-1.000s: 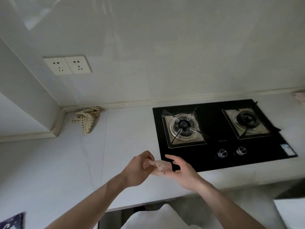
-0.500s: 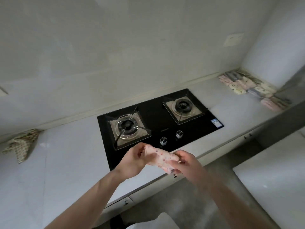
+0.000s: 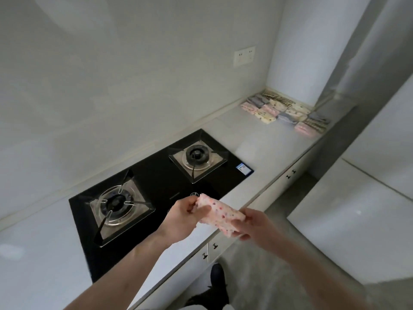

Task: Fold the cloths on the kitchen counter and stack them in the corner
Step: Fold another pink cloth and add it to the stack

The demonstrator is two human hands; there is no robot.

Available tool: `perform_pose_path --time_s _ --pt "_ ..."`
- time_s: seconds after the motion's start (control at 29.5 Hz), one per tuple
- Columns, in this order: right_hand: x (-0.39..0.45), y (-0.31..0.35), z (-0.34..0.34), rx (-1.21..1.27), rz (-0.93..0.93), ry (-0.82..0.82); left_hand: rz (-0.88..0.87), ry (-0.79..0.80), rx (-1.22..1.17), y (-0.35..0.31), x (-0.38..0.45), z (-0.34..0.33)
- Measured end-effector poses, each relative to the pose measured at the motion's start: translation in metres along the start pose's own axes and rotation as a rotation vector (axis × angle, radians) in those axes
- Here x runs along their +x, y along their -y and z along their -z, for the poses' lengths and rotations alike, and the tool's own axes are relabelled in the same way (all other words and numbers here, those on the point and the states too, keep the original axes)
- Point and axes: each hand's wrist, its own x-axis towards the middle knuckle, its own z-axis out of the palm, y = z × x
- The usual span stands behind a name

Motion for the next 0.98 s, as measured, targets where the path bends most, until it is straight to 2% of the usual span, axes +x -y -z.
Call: perform_pose_path --time_s 0.17,0.61,0.98 --pt "0.034 -0.003 0.051 0.0 -0.021 -0.105 -0.045 0.035 0.089 -0.027 0.065 -0.018" --pt "0.137 0.0 0.176 0.116 -0.022 -0.215 -0.093 0.048 0.301 -0.083 0.235 -0.051" --pt "0.234 0.011 0.243 0.073 -0.031 -0.156 0.038 0.032 0.242 -0.098 0.305 -0.052"
